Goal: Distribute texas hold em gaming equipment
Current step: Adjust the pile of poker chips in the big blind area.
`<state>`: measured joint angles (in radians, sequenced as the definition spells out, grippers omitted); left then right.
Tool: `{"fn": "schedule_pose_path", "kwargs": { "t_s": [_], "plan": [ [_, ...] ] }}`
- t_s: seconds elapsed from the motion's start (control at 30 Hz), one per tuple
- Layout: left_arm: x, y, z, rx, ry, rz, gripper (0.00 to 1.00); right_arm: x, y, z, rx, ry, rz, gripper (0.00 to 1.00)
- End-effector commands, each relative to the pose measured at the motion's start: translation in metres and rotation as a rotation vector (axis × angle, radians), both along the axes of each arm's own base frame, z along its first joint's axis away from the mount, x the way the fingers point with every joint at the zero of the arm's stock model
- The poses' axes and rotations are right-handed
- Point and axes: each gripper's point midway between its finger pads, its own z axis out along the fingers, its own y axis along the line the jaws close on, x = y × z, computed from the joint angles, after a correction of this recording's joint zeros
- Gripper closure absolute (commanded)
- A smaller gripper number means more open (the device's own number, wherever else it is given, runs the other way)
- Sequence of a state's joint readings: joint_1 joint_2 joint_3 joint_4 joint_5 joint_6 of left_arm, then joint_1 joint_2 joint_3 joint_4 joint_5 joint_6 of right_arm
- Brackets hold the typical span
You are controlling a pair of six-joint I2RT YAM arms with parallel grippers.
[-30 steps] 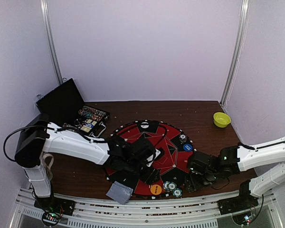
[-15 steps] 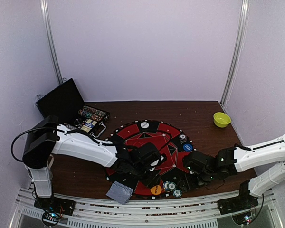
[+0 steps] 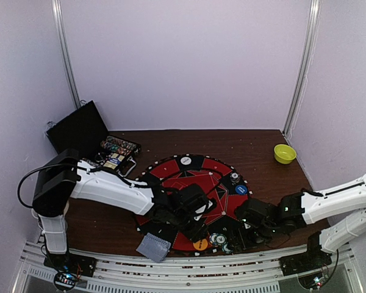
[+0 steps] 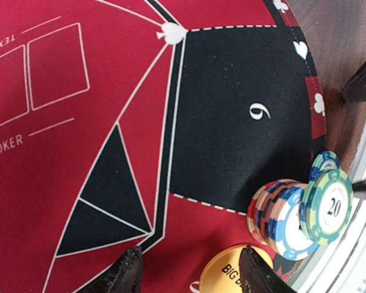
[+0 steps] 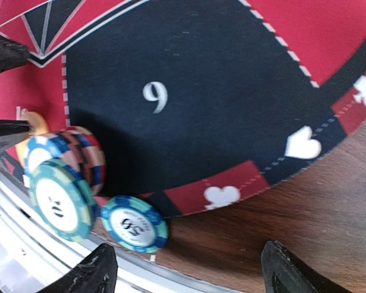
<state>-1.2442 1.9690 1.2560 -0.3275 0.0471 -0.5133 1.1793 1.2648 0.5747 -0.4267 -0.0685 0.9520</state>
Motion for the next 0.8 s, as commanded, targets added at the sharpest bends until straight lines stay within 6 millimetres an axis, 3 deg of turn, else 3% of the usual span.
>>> {"fn": "schedule_pose_path", "kwargs": {
  "t_s": [0.0,0.5,0.63,0.77],
  "plan": [
    [0.003,-0.016,0.007,-0.055,-0.008,-0.024,0.44,-0.001,0.009,-0.002,0.026,0.009,-0.001,0.16],
    [-0.001,-0.022,0.003,-0.068,0.012,-0.044,0.44,0.015,0.017,0.000,-0.011,-0.054,0.018,0.16],
    [-0.001,-0.022,0.004,-0.071,0.010,-0.048,0.44,0.012,0.010,0.000,-0.029,-0.048,0.022,0.15],
    [-0.001,-0.017,0.005,-0.065,0.005,-0.044,0.44,0.010,-0.012,0.003,-0.077,-0.053,0.005,0.15]
  ]
}}
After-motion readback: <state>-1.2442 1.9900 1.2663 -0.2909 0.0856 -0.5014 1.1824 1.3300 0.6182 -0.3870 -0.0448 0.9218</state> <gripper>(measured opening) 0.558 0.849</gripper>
